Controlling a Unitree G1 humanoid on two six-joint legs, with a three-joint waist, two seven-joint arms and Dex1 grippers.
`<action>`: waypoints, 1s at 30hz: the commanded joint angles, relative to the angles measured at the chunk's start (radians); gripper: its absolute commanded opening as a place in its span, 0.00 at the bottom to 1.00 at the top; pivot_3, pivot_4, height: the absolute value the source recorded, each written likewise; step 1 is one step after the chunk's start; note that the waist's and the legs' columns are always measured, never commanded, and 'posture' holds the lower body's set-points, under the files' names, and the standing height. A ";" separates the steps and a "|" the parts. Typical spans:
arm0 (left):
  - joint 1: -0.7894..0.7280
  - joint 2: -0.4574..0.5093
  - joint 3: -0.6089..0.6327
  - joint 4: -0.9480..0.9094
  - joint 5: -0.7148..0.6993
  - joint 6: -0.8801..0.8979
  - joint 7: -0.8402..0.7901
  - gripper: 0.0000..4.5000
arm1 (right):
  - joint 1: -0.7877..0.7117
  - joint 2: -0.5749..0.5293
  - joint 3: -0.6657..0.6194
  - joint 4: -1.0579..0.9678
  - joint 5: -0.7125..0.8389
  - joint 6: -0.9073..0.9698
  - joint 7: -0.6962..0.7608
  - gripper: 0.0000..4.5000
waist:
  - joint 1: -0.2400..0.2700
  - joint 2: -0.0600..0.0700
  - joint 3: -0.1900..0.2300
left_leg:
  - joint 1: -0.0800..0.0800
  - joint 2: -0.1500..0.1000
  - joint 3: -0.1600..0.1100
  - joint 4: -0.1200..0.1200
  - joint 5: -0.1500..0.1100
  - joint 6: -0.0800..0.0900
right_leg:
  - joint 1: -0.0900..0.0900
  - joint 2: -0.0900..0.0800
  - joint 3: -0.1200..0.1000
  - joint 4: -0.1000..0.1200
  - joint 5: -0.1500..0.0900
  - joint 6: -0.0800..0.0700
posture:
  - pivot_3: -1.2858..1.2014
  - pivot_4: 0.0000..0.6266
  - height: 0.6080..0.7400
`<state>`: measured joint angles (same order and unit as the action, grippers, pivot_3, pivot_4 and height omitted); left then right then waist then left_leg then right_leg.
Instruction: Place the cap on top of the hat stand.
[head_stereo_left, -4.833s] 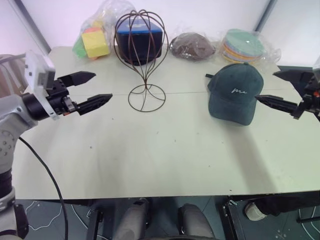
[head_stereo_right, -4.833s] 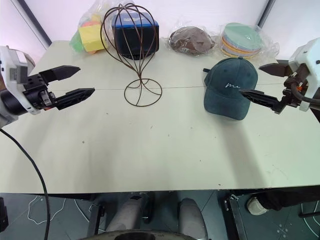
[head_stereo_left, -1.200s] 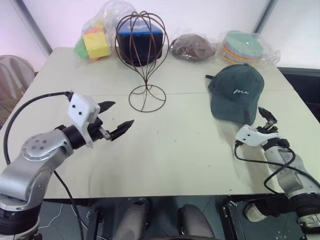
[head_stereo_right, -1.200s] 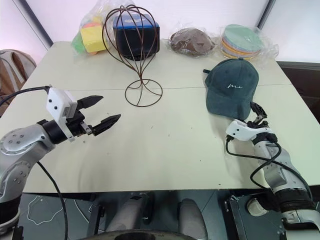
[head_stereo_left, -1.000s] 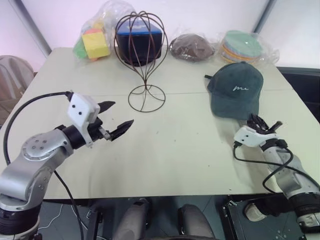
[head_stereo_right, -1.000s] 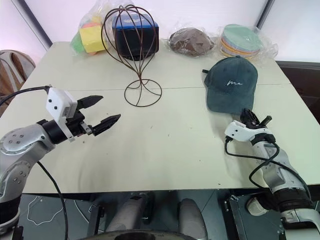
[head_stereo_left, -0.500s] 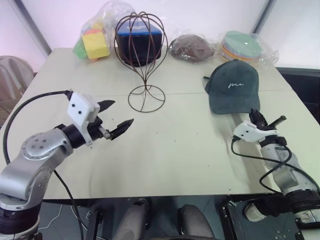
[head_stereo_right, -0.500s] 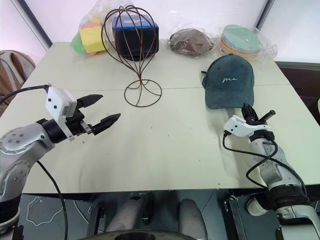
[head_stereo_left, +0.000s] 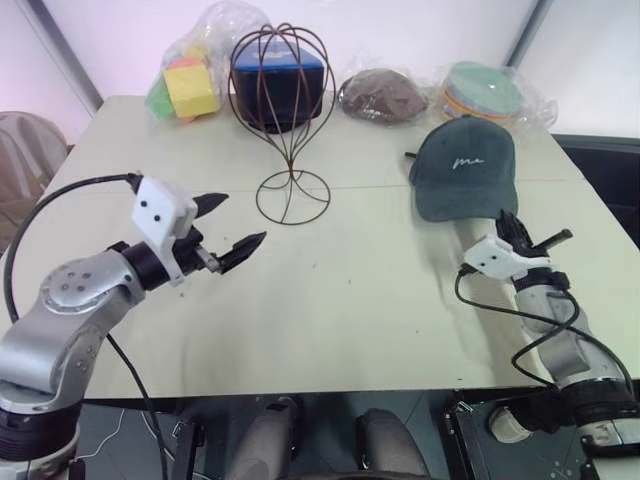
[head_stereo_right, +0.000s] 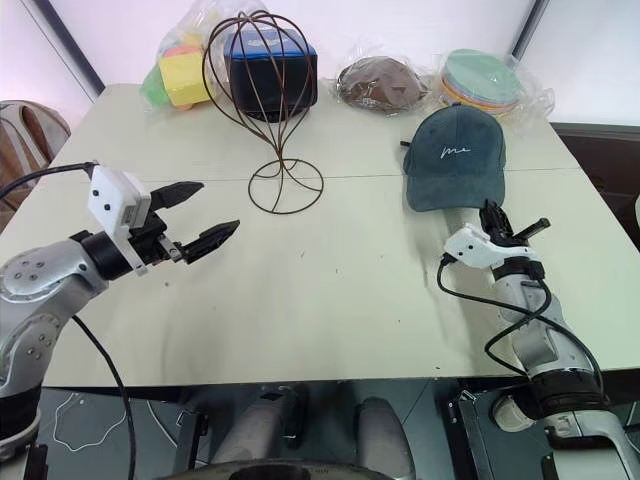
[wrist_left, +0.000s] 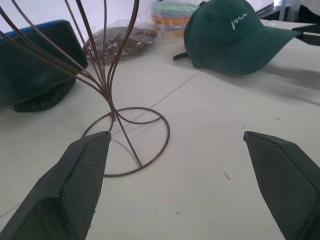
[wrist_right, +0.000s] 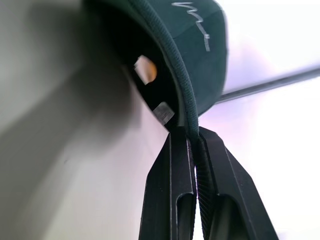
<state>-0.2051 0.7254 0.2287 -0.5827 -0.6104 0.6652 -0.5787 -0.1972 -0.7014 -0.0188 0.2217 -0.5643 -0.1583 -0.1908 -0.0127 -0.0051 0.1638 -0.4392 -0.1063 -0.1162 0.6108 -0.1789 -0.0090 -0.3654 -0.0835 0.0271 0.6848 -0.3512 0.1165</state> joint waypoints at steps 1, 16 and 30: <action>-0.023 0.011 0.013 0.010 0.013 -0.031 -0.015 1.00 | 0.002 0.005 -0.085 -0.135 0.046 0.009 -0.007 0.01 | 0.000 0.000 0.000 | 0.000 0.000 0.000 0.000 0.000 0.000 | 0.000 0.000 0.000 0.000 0.000 0.000 | 0.52 0.24 1.00; -0.126 -0.014 0.009 0.306 0.120 -0.182 -0.029 1.00 | -0.257 0.155 -0.073 -0.603 0.031 0.365 0.206 0.01 | -0.002 0.000 0.000 | 0.000 0.000 0.000 -0.001 0.000 0.000 | -0.003 0.000 0.000 0.001 0.000 0.000 | 0.52 0.24 1.00; -0.153 -0.064 0.011 0.392 0.208 -0.243 0.014 1.00 | -0.538 0.424 0.146 -0.493 -0.086 0.509 0.171 0.01 | -0.004 0.000 0.000 | -0.001 0.000 0.000 -0.002 0.001 -0.002 | -0.008 -0.001 0.000 0.002 0.000 0.000 | 0.52 0.24 1.00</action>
<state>-0.3544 0.6608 0.2180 -0.1665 -0.4094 0.4432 -0.5734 -0.6981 -0.2855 0.1118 -0.2572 -0.6322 0.3636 0.0019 -0.0164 -0.0049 0.1639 -0.4405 -0.1067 -0.1164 0.6085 -0.1778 -0.0109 -0.3738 -0.0845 0.0267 0.6870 -0.3510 0.1166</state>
